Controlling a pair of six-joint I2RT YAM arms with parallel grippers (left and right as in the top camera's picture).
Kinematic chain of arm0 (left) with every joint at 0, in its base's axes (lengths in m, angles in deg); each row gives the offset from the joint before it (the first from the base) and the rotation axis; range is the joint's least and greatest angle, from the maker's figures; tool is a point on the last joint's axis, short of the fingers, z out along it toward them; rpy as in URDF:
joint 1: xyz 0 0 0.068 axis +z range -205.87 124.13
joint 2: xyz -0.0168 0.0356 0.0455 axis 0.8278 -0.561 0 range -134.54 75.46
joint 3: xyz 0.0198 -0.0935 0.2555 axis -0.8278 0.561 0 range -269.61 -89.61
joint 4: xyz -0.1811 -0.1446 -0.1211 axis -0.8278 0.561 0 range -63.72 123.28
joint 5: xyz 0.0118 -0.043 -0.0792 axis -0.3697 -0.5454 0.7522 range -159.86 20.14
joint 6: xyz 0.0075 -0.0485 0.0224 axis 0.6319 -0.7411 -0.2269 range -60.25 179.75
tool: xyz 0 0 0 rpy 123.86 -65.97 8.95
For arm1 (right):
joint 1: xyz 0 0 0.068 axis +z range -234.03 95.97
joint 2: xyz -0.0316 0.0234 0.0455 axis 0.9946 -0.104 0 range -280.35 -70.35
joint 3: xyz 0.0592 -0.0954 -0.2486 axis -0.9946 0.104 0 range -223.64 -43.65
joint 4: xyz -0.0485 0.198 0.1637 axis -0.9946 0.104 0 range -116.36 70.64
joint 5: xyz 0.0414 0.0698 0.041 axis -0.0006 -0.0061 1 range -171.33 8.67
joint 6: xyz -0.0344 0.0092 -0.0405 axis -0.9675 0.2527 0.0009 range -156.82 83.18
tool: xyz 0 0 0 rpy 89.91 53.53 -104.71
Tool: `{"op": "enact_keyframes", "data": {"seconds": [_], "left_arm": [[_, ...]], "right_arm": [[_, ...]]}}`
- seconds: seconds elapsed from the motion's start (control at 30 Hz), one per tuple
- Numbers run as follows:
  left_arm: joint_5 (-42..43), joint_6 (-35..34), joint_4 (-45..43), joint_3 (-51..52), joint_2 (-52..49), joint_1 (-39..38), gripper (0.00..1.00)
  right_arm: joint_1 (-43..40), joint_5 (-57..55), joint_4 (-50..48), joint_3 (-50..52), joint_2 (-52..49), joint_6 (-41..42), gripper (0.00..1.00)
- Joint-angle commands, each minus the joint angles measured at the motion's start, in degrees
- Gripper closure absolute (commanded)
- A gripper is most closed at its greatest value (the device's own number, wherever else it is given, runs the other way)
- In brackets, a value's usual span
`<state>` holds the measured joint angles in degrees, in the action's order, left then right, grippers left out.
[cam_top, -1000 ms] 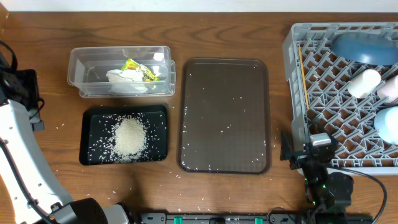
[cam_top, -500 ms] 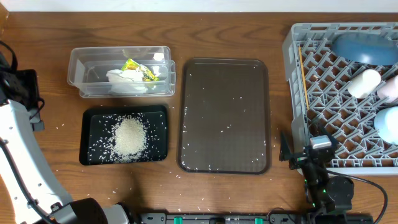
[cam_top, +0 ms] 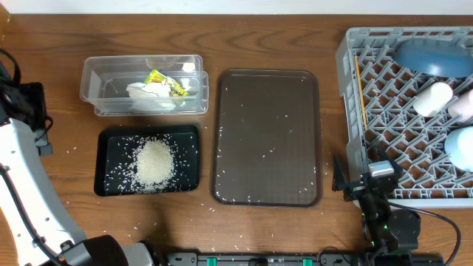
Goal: Sort waste into correct bins and load items into the dishwasher rack
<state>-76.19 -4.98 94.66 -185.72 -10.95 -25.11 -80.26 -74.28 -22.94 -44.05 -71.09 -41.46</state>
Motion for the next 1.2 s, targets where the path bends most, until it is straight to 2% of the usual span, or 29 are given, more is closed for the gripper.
{"op": "enact_keyframes", "data": {"seconds": [0.0, 0.37, 0.47, 0.57, 0.77, 0.87, 0.97, 1.03, 1.17], "left_arm": [[-0.31, -0.50, 0.20, -0.20, -0.07, 0.35, 0.08], [-0.59, -0.20, 0.24, -0.20, -0.07, 0.35, 0.08], [-1.64, 4.13, 1.31, -0.20, -0.07, 0.35, 0.08], [-1.57, 5.14, 5.66, -0.20, -0.13, 0.35, 0.08], [-3.39, 6.19, 21.97, 0.22, 0.70, 0.35, 0.08], [-5.57, 6.45, 24.30, 2.73, 3.15, -0.07, 0.08], [-7.74, 10.60, 20.13, 8.26, 7.23, -2.19, 0.08], [-7.78, 15.58, 14.10, 13.25, 10.73, -4.26, 0.08], [-7.67, 27.23, -3.04, 26.18, 19.45, -10.34, 0.08]], "right_arm": [[0.42, -0.39, 0.24, 0.09, 0.46, -0.59, 0.01], [0.42, -0.39, 0.24, 0.09, 0.46, -0.59, 0.01], [0.42, -0.39, 0.24, 0.09, 0.46, -0.59, 0.01], [0.42, -0.39, 0.24, 0.09, 0.46, -0.59, 0.01], [0.42, -0.39, 0.24, 0.09, 0.44, -0.59, 0.01], [0.42, -0.39, 0.24, 0.09, 0.44, -0.57, 0.01], [0.42, -0.39, 0.24, 0.09, 0.44, -0.59, 0.01], [0.42, -0.39, 0.24, 0.09, 0.46, -0.59, 0.01], [0.42, -0.39, 0.24, 0.09, 0.46, -0.59, 0.01]]}}
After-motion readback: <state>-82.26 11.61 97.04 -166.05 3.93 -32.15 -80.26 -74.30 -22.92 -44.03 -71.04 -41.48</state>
